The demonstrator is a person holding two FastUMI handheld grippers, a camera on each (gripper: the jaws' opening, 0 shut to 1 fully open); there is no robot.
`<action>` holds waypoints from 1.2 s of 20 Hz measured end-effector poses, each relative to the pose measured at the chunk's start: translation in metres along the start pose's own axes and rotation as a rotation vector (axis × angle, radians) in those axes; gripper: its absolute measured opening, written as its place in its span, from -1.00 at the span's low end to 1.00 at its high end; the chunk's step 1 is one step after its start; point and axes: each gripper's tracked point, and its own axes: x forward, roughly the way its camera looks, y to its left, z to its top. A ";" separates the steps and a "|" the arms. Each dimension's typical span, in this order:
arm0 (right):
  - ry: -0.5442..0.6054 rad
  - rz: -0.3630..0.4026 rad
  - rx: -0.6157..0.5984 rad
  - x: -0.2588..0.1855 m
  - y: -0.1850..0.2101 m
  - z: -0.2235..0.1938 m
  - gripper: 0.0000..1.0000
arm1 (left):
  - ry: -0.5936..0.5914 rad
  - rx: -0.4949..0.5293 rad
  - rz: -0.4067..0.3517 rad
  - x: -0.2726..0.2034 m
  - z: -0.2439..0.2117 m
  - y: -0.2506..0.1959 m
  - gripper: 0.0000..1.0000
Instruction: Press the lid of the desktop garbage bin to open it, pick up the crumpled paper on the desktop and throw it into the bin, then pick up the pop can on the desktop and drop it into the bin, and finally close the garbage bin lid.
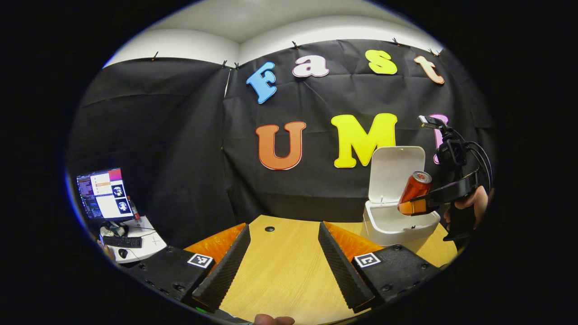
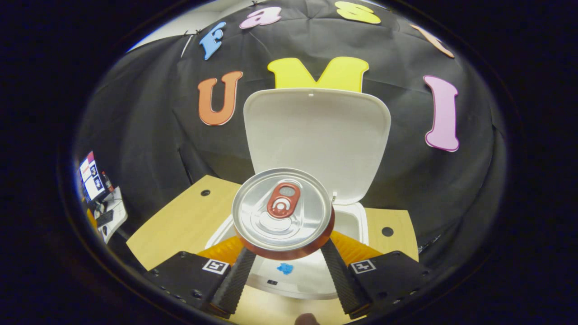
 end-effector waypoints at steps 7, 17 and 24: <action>-0.004 -0.044 0.037 0.004 -0.011 0.005 0.83 | 0.008 0.023 0.025 -0.007 -0.001 0.007 0.95; -0.091 -0.092 0.041 -0.019 -0.018 0.027 0.84 | 0.006 0.012 -0.014 -0.004 0.001 -0.004 0.95; -0.153 -0.117 0.072 -0.045 -0.008 0.064 0.84 | -0.008 0.009 -0.048 0.000 0.002 -0.009 0.95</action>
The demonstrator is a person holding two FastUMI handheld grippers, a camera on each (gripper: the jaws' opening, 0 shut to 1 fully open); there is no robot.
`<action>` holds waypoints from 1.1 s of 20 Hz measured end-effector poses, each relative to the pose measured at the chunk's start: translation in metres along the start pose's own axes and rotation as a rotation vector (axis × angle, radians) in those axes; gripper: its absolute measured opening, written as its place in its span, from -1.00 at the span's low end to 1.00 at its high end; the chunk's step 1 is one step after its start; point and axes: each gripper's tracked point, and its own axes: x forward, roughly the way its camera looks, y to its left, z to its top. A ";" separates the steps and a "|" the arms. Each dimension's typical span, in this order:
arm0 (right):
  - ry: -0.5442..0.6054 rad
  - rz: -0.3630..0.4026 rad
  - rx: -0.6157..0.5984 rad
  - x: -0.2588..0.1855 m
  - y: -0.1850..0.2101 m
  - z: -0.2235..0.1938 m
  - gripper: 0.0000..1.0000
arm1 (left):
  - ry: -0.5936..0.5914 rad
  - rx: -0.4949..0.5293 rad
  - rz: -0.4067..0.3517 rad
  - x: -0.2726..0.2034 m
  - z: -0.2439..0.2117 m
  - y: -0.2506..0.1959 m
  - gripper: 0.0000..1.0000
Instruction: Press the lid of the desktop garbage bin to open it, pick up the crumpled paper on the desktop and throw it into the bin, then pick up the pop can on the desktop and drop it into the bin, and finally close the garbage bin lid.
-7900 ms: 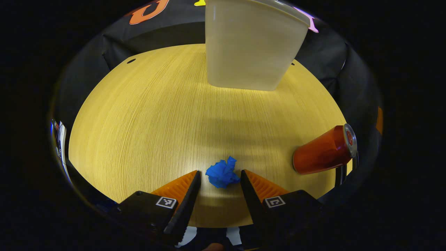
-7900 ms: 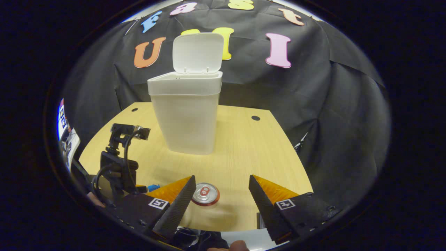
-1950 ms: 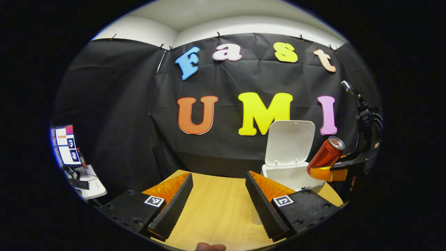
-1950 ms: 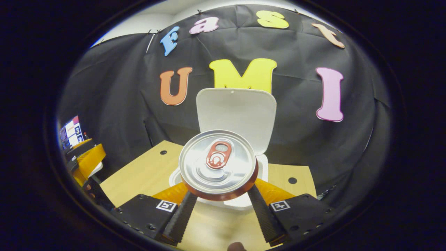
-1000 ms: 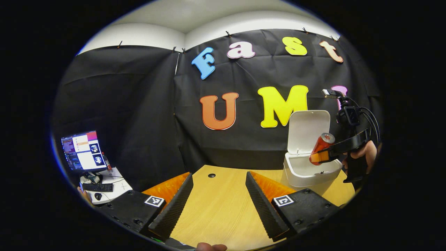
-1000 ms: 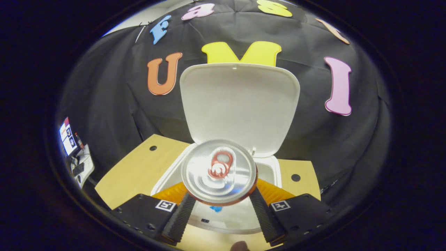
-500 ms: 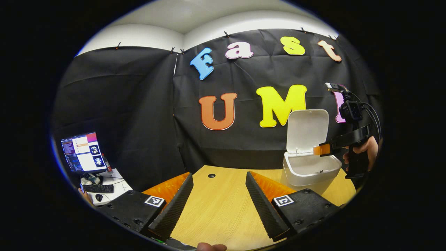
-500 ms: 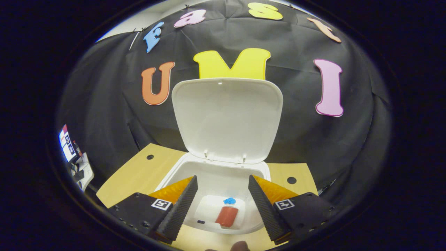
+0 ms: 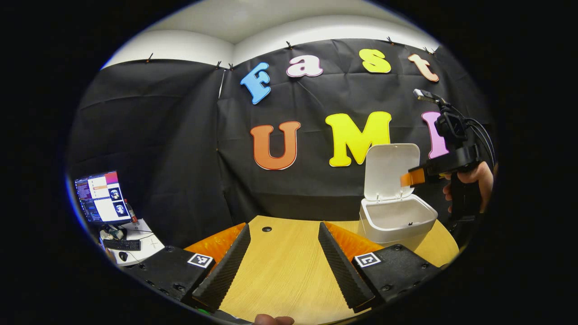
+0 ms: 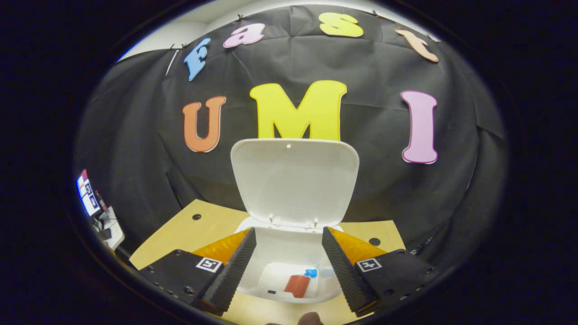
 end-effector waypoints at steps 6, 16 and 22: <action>-0.080 -0.034 0.011 -0.008 0.013 0.055 0.85 | 0.004 -0.033 -0.009 0.008 0.002 0.003 0.95; -0.207 -0.109 0.051 0.024 0.024 0.147 0.85 | -0.027 -0.059 0.062 -0.007 -0.005 0.039 0.96; -0.158 -0.142 0.069 0.063 0.008 0.141 0.84 | -0.013 -0.086 0.141 -0.009 -0.015 0.064 0.96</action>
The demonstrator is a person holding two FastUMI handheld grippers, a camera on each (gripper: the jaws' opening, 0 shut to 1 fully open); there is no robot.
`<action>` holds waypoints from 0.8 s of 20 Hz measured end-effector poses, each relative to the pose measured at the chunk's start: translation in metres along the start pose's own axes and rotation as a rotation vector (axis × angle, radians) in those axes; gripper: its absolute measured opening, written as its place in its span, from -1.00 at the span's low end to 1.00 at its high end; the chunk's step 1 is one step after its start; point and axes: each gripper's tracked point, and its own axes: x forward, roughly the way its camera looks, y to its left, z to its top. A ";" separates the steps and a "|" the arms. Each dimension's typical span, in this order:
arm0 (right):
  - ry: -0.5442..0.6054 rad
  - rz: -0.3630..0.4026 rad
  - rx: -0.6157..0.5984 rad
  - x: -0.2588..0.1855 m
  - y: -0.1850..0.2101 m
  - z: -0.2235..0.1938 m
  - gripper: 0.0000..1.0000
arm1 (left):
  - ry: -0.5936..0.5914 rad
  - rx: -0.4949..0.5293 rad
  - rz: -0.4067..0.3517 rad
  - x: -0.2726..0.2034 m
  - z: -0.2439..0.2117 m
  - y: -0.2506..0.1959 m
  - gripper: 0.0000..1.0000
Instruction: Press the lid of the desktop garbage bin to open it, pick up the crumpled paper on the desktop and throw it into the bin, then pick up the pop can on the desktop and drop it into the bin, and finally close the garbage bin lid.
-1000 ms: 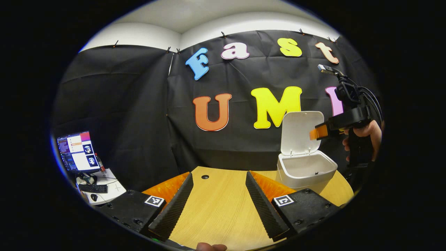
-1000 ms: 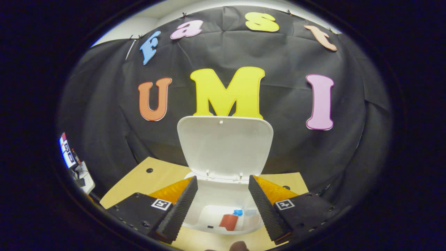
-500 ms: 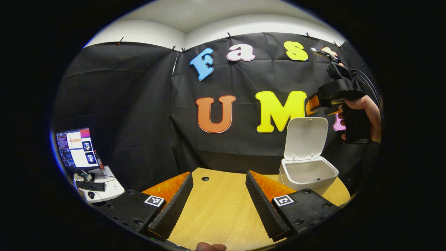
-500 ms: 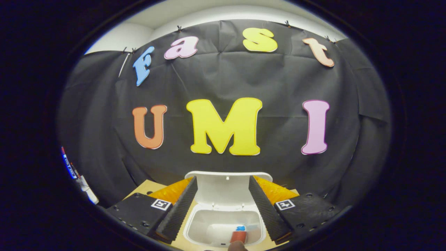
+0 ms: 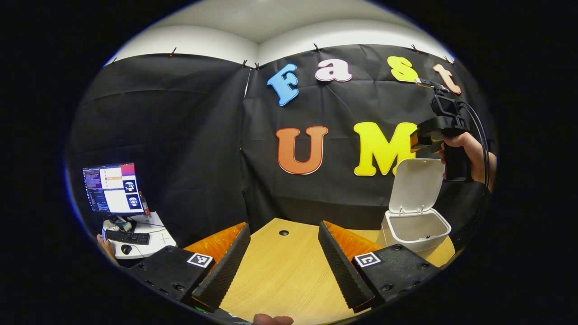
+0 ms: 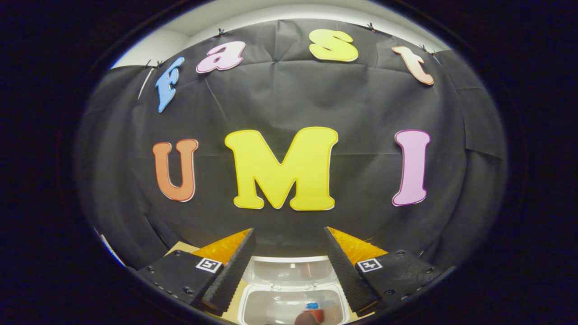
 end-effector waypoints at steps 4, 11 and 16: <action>0.051 0.004 -0.006 0.016 -0.001 -0.018 0.85 | 0.011 -0.002 0.030 0.000 -0.004 0.004 0.95; 0.074 0.015 0.013 0.005 0.000 -0.028 0.87 | 0.007 -0.025 0.008 -0.006 -0.004 -0.001 0.96; 0.117 0.022 0.001 -0.023 -0.003 -0.060 0.87 | -0.010 -0.016 -0.042 -0.014 -0.002 -0.005 0.95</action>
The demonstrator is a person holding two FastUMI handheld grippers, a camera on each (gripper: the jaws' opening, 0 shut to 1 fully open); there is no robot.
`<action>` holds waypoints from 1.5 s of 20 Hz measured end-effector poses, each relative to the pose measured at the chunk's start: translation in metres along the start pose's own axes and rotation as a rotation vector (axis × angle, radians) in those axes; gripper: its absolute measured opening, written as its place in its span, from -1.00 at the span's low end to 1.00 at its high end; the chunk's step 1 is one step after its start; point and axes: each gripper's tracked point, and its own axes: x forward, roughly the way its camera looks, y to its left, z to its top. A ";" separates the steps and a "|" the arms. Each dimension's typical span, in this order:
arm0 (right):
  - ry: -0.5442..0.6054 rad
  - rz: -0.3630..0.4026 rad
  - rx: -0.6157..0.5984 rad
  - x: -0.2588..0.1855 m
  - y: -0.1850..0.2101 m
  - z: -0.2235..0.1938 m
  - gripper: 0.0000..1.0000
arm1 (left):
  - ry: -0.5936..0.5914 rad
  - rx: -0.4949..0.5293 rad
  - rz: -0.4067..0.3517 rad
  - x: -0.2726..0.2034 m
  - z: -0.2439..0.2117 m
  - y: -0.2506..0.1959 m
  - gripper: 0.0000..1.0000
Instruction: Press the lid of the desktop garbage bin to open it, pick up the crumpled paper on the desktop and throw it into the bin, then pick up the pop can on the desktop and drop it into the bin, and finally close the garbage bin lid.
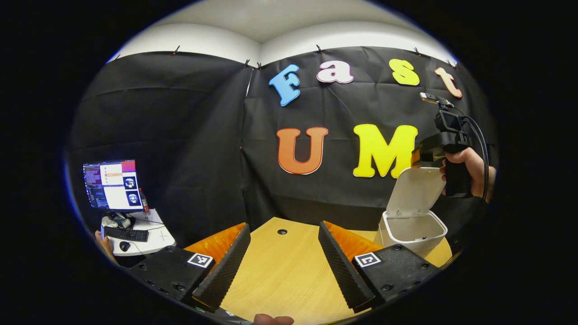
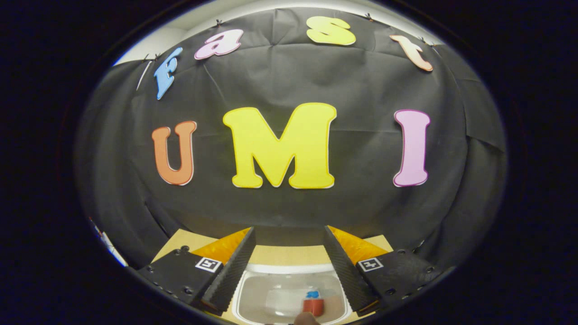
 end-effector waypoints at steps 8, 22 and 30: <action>0.108 -0.045 -0.009 -0.030 -0.025 -0.078 0.92 | -0.014 -0.003 -0.071 -0.007 -0.004 -0.003 0.95; 0.185 -0.037 -0.015 -0.041 -0.030 -0.144 0.93 | -0.005 -0.005 -0.101 -0.022 -0.016 0.006 0.95; 0.210 -0.040 -0.017 -0.038 -0.031 -0.158 0.93 | 0.004 -0.011 -0.099 -0.021 -0.019 0.010 0.95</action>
